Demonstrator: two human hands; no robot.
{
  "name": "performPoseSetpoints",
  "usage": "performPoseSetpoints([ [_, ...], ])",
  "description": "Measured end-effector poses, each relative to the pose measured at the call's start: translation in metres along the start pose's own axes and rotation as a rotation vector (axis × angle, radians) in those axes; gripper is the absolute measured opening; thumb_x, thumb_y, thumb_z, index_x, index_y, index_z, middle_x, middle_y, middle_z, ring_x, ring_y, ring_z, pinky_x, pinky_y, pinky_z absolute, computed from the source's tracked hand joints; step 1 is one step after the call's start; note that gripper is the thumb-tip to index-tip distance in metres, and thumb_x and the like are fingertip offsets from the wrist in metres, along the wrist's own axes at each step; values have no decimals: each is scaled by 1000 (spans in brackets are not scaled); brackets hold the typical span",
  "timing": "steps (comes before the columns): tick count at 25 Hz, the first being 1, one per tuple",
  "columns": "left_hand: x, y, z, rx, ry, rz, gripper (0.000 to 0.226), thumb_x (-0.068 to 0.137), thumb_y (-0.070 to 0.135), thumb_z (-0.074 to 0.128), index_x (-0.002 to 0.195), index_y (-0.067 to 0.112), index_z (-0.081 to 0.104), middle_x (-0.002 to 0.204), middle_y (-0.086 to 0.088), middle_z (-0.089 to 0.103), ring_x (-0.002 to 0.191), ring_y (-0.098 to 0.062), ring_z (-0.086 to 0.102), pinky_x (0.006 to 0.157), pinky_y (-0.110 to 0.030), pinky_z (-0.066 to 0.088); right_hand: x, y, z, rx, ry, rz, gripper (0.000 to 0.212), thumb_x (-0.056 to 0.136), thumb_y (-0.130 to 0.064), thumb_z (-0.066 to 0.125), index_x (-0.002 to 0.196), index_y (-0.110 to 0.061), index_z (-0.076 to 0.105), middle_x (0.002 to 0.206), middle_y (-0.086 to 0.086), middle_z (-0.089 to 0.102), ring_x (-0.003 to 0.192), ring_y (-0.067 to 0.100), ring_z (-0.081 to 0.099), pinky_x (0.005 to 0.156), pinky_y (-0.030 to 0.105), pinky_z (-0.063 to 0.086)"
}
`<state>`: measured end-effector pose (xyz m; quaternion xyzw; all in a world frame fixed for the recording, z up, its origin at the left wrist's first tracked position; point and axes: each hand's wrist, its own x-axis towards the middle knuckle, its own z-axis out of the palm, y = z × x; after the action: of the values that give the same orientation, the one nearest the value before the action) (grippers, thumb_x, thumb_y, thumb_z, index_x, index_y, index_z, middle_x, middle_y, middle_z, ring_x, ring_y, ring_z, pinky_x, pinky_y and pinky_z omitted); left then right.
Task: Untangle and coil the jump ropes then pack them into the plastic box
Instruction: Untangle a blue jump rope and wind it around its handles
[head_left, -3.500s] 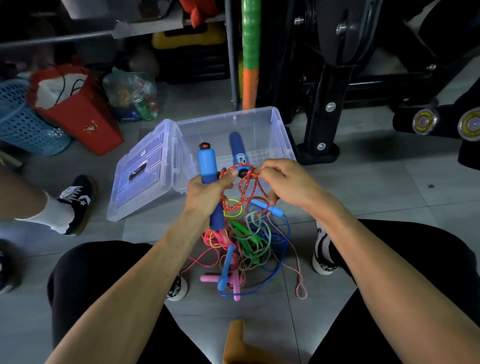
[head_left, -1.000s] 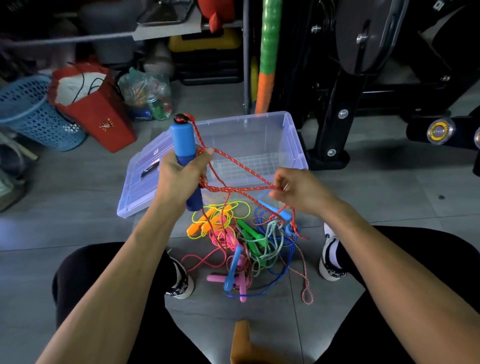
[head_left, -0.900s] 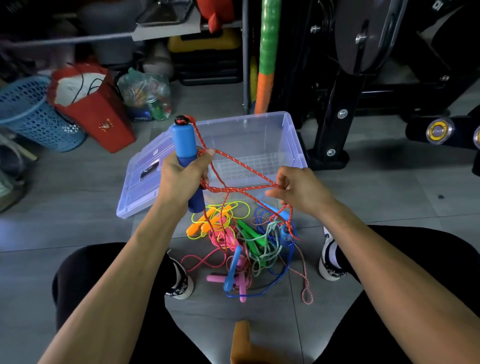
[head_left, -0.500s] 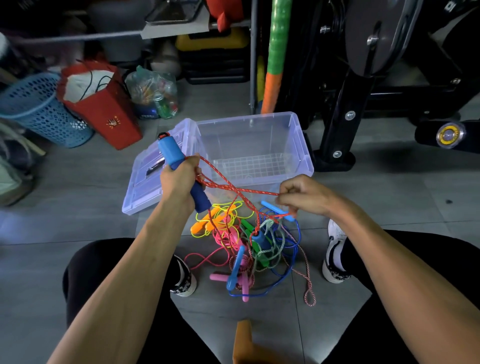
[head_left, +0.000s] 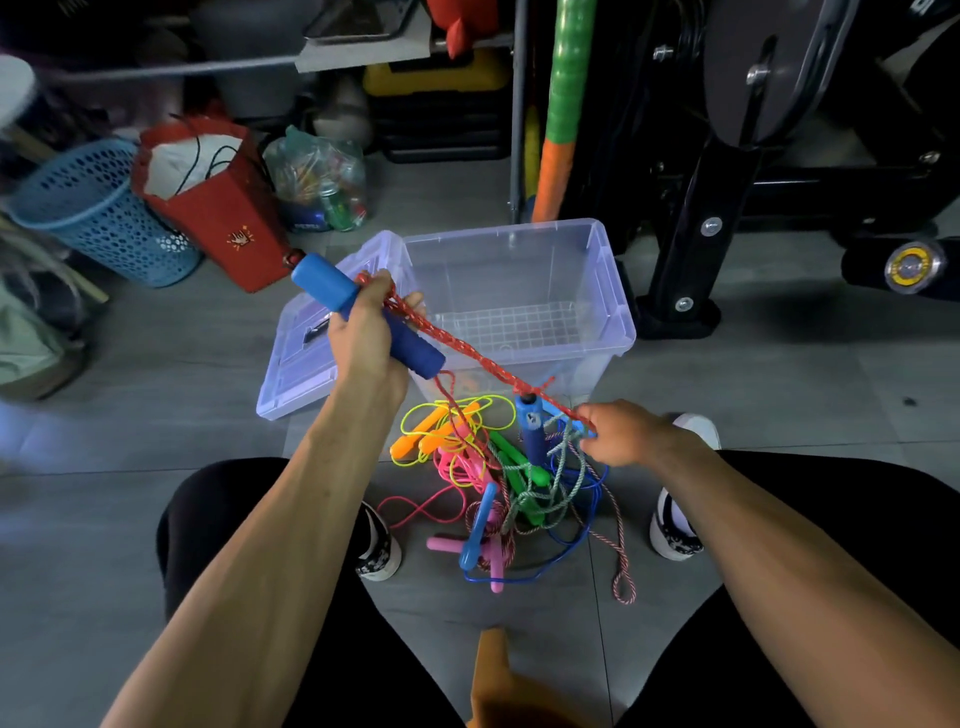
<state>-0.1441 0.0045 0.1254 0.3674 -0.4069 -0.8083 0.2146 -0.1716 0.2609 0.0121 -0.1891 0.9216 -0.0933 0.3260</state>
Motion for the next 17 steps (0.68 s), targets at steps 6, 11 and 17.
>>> performPoseSetpoints([
  [6,-3,-5,-4,340,-81,96,16,80,9,68,94,14,63,81,2,62,70,-15,57,68,-32,49,-1,2,6,46,-12,51,31,102,-38,34,96,-21,59,69,-2,57,51,15,60,75,30,54],
  [11,-16,-5,4,522,-379,-96,16,84,-3,64,89,8,54,90,-9,70,66,-25,72,58,-32,55,0,-25,1,586,147,-171,24,101,-24,45,84,-17,61,70,1,68,54,15,61,63,31,52],
  [17,-20,4,6,471,-355,-137,17,80,4,69,85,10,53,88,-16,61,44,-19,51,52,-30,52,-18,-32,-6,486,-53,-80,29,98,-47,45,101,-21,59,84,5,69,51,12,64,56,26,50],
])
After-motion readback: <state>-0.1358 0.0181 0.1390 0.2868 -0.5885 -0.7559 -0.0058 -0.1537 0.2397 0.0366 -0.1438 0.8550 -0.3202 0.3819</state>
